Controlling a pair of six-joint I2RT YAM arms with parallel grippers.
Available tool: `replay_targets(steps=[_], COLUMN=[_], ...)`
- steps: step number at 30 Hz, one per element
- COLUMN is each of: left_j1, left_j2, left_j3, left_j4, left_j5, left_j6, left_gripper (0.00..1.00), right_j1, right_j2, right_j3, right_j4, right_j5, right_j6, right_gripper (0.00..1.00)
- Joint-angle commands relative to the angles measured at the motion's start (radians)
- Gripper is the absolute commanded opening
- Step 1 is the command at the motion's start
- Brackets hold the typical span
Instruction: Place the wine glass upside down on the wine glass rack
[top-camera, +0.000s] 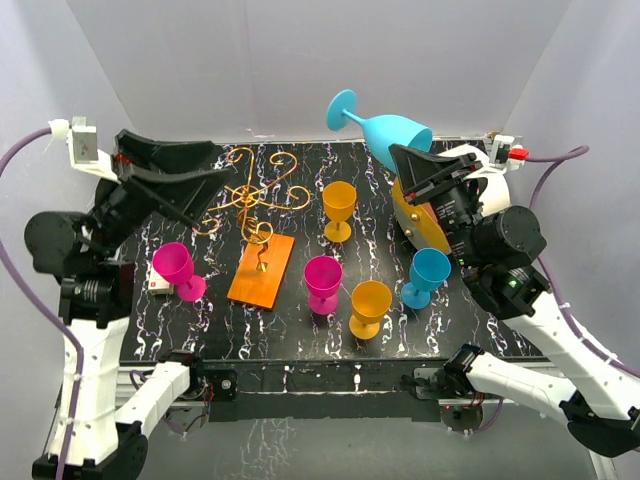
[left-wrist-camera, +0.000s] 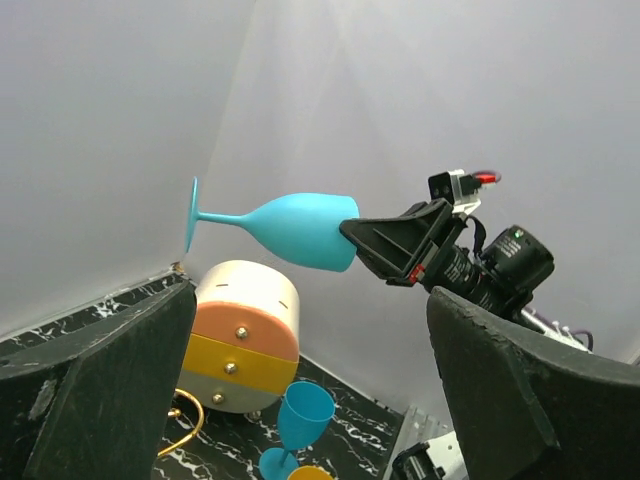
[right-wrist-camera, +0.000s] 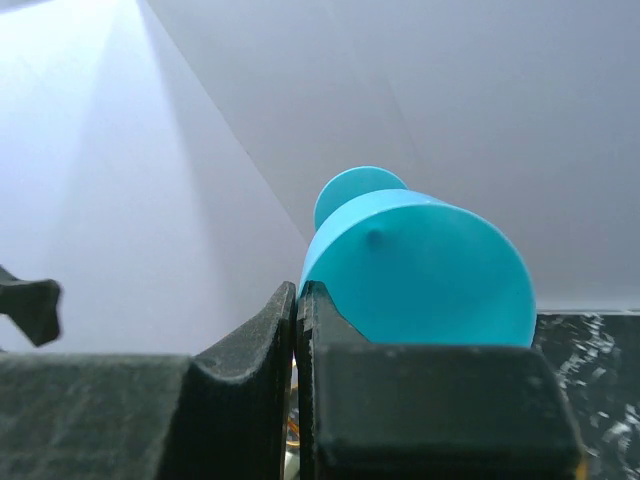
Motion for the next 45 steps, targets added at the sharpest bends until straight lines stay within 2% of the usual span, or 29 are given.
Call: replay_targets(steps=[1,4,7,11,16,20,25,34,45], left_j1=[-0.003,-0.004,-0.003,-0.006,-0.055,-0.186,-0.287,-0.302,-0.304], left_j2=[0.062,0.123,0.188,0.263,0.3,0.329,0.341,0.351,0.38], left_j3=[0.034,0.036,0.024,0.1,0.027,0.042,0.011,-0.015,0.01], left_j4=[0.145,0.2,0.349,0.264,0.263,0.164,0.173,0.222,0.26], left_j5=[0.01,-0.038,-0.051,-0.106,-0.203,-0.288,-0.374,-0.499,-0.553], left_j6=[-0.104,-0.234,-0.354,-0.395,-0.566,-0.516,-0.499,-0.544,-0.564], left_gripper=[0.99,0.99,0.99,0.99,0.94,0.88,0.78,0.65,0.4], right_j1=[0.005,0.005,0.005,0.005,0.004,0.005,0.005,0.005,0.005], right_j2=[0.017,0.041,0.088,0.151,0.205,0.245,0.255,0.234,0.276], right_j3=[-0.063,-0.101,-0.104,-0.102,-0.115,-0.113,-0.122,-0.136,-0.116], right_j4=[0.34,0.436,0.509,0.561,0.647,0.68,0.698,0.684,0.746], right_j5=[0.001,-0.007,-0.062,-0.1,-0.089,-0.08,-0.098,-0.15,-0.29], right_j6=[0.145,0.222,0.265,0.318,0.379,0.42,0.463,0.512,0.551], right_gripper=[0.0,0.0,0.0,0.0,0.0,0.0,0.0,0.0,0.0])
